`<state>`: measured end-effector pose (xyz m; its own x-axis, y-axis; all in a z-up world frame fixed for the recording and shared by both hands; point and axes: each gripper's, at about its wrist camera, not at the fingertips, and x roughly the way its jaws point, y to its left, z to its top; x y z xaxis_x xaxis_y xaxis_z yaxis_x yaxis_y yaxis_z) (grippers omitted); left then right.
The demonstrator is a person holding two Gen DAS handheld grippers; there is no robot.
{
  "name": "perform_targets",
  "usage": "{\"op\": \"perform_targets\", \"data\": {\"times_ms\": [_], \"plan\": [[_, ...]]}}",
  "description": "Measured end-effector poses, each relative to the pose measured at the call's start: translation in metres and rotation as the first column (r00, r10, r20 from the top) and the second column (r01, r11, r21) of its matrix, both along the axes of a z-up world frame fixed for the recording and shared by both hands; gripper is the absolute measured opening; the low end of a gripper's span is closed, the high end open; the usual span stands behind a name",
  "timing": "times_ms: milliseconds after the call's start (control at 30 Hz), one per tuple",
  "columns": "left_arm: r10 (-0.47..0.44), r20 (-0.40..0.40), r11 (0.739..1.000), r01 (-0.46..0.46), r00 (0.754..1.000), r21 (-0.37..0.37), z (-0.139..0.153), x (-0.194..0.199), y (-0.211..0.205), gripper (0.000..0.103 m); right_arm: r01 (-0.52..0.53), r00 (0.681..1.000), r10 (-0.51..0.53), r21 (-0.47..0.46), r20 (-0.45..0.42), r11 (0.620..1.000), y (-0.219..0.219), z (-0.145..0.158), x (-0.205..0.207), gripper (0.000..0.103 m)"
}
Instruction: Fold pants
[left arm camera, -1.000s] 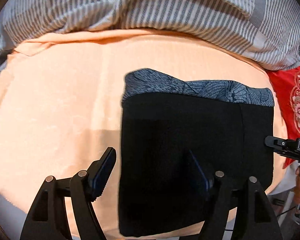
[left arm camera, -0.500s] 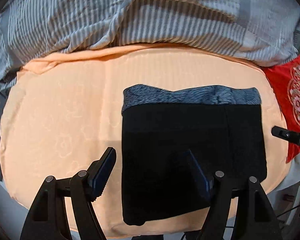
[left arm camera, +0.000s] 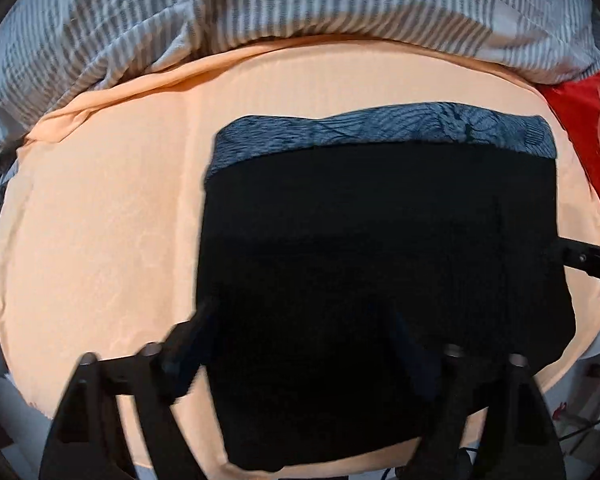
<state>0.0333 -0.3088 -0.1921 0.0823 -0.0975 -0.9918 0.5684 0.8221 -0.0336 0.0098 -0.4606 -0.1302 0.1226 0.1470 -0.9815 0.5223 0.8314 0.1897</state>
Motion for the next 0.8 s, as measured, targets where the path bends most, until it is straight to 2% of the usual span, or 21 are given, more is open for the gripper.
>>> {"op": "perform_targets", "data": {"times_ms": [267,433,533,600,667,700,767,800], "plan": [[0.026,-0.009,1.000,-0.026,1.000,0.012,-0.005,0.005,-0.006,0.093,-0.018,1.000,0.018,-0.024,0.000,1.000,0.002,-0.004,0.009,0.025],[0.018,-0.006,1.000,-0.018,1.000,0.013,-0.004,0.004,-0.005,0.093,0.015,0.991,-0.006,-0.067,0.134,0.998,-0.008,0.024,0.020,0.026],[0.022,-0.005,1.000,-0.022,1.000,0.021,-0.004,0.004,-0.006,0.095,0.044,0.987,-0.035,-0.055,0.160,0.998,-0.018,0.025,0.040,0.026],[0.023,-0.007,1.000,-0.023,1.000,0.020,-0.004,0.004,-0.005,0.095,0.042,0.989,-0.033,-0.057,0.147,0.997,-0.024,0.015,0.052,0.025],[0.023,-0.005,0.999,-0.023,1.000,0.027,-0.005,0.006,-0.008,0.095,0.027,0.997,-0.024,-0.049,0.077,0.998,-0.027,-0.006,0.056,0.031],[0.025,-0.007,0.999,-0.025,1.000,0.030,-0.005,0.007,-0.009,0.095,0.040,0.997,-0.037,-0.032,0.074,0.999,-0.029,-0.011,0.056,0.033],[0.029,-0.013,0.999,-0.028,1.000,0.031,-0.007,0.010,-0.010,0.097,0.064,0.995,-0.064,0.000,0.080,0.998,-0.034,-0.009,0.055,0.034],[0.027,-0.014,0.999,-0.026,1.000,0.030,-0.007,0.010,-0.010,0.102,0.064,0.994,-0.064,0.003,0.087,0.998,-0.034,-0.006,0.053,0.035]]}}
